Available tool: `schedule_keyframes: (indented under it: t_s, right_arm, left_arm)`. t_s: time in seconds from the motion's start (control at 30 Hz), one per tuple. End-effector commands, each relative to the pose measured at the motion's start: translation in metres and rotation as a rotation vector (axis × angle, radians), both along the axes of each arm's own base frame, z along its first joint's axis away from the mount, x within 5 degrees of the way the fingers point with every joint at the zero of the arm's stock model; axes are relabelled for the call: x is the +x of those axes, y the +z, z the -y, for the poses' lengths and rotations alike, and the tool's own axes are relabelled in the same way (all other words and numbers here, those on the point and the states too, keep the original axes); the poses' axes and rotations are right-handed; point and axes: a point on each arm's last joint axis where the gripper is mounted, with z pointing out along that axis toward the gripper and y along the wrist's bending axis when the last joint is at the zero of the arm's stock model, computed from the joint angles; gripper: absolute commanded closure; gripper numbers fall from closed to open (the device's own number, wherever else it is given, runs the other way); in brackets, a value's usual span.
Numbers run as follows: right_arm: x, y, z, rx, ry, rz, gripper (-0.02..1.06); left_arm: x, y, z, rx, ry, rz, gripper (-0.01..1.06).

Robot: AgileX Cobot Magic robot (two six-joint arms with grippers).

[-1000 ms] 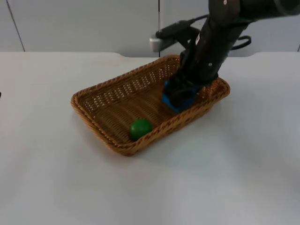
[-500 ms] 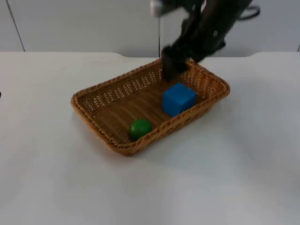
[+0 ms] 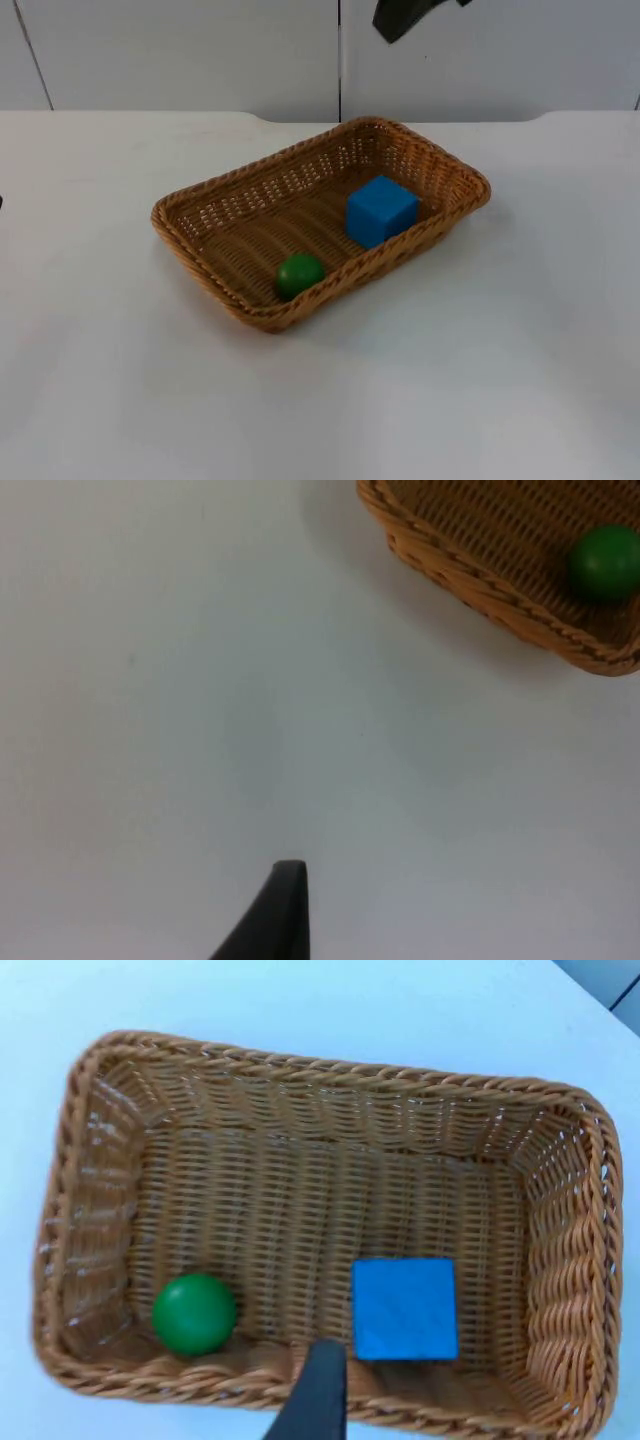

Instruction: Place all geometric objects except the red cube into the basket.

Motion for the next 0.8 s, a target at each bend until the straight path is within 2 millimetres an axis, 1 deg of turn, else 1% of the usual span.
schedule_keyframes:
  t_s: [0.0, 0.03, 0.07, 0.17, 0.23, 0.27, 0.33, 0.4, 0.43, 0.47, 0.5, 0.6, 0.63, 0.67, 0.77]
  right_arm:
    - [-0.011, 0.018, 0.003, 0.028, -0.002, 0.007, 0.26]
    - [-0.016, 0.025, 0.006, 0.033, 0.0, 0.01, 0.26]
    - [-0.016, 0.025, 0.006, 0.033, 0.0, 0.01, 0.26]
    - [-0.036, 0.049, 0.016, 0.086, -0.013, 0.043, 0.26]
    - [-0.052, 0.055, 0.025, 0.103, -0.018, 0.067, 0.26]
    - [-0.052, 0.055, 0.025, 0.103, -0.018, 0.067, 0.26]
    - [-0.07, 0.06, 0.036, 0.126, -0.029, 0.099, 0.26]
    - [-0.092, 0.062, 0.049, 0.141, -0.036, 0.122, 0.26]
    - [-0.104, 0.066, 0.056, 0.159, -0.043, 0.145, 0.26]
    - [-0.113, 0.063, 0.062, 0.169, -0.054, 0.151, 0.26]
    - [-0.113, 0.063, 0.062, 0.169, -0.054, 0.151, 0.26]
    - [-0.152, 0.066, 0.085, 0.21, -0.067, 0.204, 0.26]
    - [-0.162, 0.063, 0.091, 0.223, -0.079, 0.207, 0.26]
    - [-0.162, 0.063, 0.091, 0.223, -0.079, 0.207, 0.26]
    - [-0.199, 0.057, 0.112, 0.248, -0.089, 0.229, 0.26]
  left_arm:
    - [-0.003, 0.002, 0.002, -0.02, 0.001, 0.011, 0.0]
    - [-0.003, 0.003, 0.002, -0.02, 0.001, 0.016, 0.0]
    - [-0.003, 0.003, 0.002, -0.02, 0.001, 0.016, 0.0]
    - [-0.01, 0.01, 0.002, -0.015, -0.007, 0.065, 0.0]
    - [-0.016, 0.015, 0.001, -0.007, -0.021, 0.104, 0.0]
    - [-0.016, 0.015, 0.001, -0.007, -0.021, 0.104, 0.0]
    - [-0.022, 0.02, 0.001, -0.007, -0.021, 0.137, 0.0]
    - [-0.028, 0.024, 0.001, -0.008, -0.023, 0.162, 0.0]
    - [-0.032, 0.027, 0.001, -0.012, -0.021, 0.18, 0.0]
    - [-0.035, 0.029, 0.001, -0.017, -0.015, 0.195, 0.0]
    - [-0.035, 0.029, 0.001, -0.017, -0.015, 0.195, 0.0]
    - [-0.048, 0.035, 0.003, -0.066, -0.007, 0.222, 0.0]
    - [-0.054, 0.038, 0.004, -0.077, -0.011, 0.241, 0.0]
    - [-0.054, 0.038, 0.004, -0.077, -0.011, 0.241, 0.0]
    - [-0.071, 0.045, 0.004, -0.083, -0.019, 0.301, 0.0]
